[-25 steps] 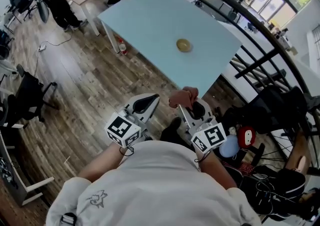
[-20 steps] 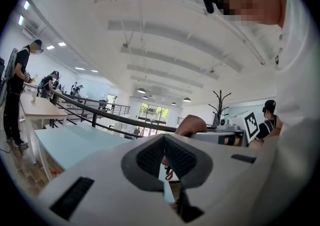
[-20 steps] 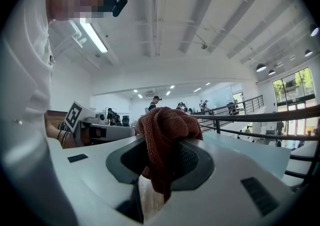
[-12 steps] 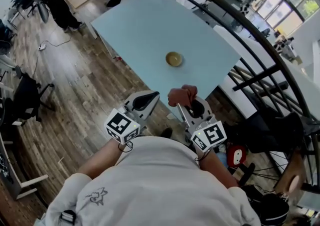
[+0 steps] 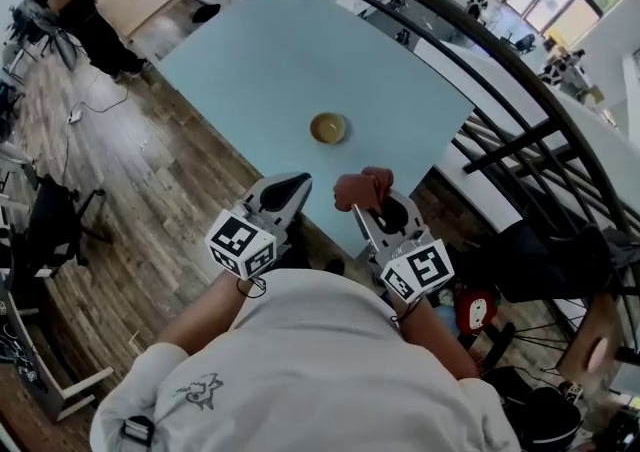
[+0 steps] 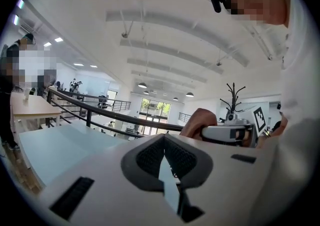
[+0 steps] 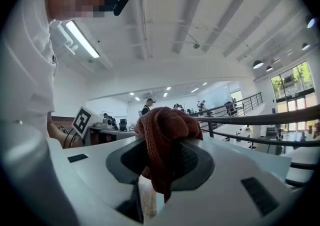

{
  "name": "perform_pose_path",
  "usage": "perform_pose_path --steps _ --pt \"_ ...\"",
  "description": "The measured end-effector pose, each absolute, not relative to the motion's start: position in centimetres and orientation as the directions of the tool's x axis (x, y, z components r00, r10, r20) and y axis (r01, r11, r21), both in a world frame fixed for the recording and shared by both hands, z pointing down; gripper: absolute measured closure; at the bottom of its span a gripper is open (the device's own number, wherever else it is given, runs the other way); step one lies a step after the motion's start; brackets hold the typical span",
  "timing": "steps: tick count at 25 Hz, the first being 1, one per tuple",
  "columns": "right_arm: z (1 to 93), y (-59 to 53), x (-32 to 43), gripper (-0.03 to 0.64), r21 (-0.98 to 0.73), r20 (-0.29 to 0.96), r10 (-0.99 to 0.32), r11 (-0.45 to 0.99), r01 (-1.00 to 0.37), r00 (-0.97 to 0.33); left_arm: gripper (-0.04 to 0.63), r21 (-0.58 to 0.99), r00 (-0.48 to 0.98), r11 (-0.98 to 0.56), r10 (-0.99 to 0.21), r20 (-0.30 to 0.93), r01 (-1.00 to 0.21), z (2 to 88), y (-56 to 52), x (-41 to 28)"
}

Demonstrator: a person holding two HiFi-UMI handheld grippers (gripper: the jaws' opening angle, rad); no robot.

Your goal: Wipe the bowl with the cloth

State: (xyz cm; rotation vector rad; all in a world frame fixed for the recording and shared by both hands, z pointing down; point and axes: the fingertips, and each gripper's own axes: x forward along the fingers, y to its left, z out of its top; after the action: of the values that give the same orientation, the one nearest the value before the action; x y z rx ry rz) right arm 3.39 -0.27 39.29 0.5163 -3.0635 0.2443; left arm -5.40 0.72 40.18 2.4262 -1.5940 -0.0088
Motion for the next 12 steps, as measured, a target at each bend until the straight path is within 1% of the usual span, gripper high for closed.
perform_pose_path --steps 4,7,12 --pt "39.5 -1.9 2.9 0.494 -0.149 0.068 -0.368 0.915 -0.374 -0.927 0.581 0.183 0.472 -0.446 -0.871 0.134 -0.876 40.4 -2.4 -5.4" --pt "39.7 -3.4 1.7 0.494 -0.134 0.092 -0.388 0.908 -0.398 -0.917 0.581 0.148 0.489 -0.470 -0.861 0.139 -0.870 40.6 -5.2 -7.0" --pt "41.1 -6.8 -0.5 0.494 -0.153 0.128 -0.466 0.863 -0.481 -0.876 0.581 0.167 0.559 -0.536 -0.816 0.149 -0.827 41.3 -9.0 -9.4"
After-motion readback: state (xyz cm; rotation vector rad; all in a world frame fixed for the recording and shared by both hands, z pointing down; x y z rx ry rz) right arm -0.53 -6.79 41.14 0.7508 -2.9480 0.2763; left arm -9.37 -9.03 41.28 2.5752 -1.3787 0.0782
